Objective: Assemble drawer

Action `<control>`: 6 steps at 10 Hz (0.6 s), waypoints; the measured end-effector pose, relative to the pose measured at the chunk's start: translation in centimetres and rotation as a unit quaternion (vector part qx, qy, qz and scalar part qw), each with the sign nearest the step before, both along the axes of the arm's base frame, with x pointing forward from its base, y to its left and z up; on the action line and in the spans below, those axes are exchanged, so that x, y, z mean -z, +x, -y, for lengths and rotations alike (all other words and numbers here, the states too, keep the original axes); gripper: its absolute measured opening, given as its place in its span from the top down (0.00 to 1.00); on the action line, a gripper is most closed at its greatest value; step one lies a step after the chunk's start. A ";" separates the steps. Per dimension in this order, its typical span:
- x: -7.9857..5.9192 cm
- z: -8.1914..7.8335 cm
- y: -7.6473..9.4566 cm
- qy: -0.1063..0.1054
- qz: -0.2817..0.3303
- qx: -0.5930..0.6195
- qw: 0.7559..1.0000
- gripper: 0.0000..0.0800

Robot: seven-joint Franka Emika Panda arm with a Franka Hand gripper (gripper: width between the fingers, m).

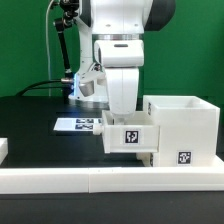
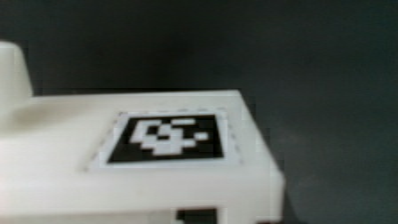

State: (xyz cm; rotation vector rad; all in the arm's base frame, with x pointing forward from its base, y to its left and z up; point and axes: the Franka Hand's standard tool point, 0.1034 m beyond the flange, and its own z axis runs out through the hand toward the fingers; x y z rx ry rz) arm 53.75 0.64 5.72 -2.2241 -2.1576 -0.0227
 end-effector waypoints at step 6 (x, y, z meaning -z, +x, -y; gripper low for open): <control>0.2 -1.7 -0.1 -0.007 0.009 -0.010 1.000 0.95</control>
Offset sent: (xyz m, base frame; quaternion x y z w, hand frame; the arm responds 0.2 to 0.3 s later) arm -0.0105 0.0155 -0.0164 0.0007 -0.0583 -0.0597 0.9965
